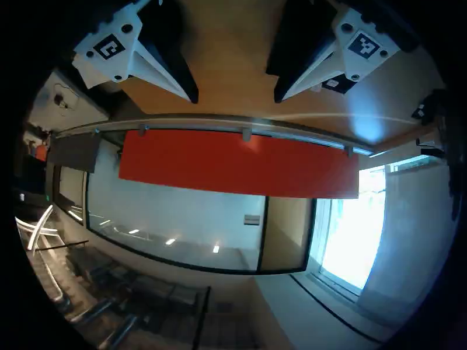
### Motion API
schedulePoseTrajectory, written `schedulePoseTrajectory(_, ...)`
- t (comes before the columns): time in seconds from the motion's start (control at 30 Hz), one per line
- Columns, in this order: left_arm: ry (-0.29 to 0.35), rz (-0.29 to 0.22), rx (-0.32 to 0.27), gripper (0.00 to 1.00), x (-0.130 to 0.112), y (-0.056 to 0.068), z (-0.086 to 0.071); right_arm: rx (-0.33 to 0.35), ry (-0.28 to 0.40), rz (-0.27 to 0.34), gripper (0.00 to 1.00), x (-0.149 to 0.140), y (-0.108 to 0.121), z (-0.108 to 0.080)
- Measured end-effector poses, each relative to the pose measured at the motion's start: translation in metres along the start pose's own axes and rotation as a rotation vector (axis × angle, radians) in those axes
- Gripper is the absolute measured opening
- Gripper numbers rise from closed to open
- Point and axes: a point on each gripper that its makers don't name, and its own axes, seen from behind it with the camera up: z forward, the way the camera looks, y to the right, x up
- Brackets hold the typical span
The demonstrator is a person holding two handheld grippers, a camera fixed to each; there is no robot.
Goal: Fold towel
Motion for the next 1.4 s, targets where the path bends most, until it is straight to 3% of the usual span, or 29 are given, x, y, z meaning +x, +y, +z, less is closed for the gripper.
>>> schedulePoseTrajectory(0.4, -0.102, 0.043, -0.147, 0.97, -0.016, 0.029, 0.003, 0.179, -0.131, -0.057, 1.00, -0.018, -0.032, -0.001)
schedulePoseTrajectory(0.8, -0.223, 0.077, -0.324, 0.98, -0.043, 0.068, 0.005, 0.354, -0.268, -0.150, 1.00, -0.050, -0.059, -0.014)
schedulePoseTrajectory(1.4, -0.320, 0.147, -0.371, 0.98, -0.105, 0.090, 0.008, 0.418, -0.385, -0.186, 1.00, -0.113, -0.071, -0.014)
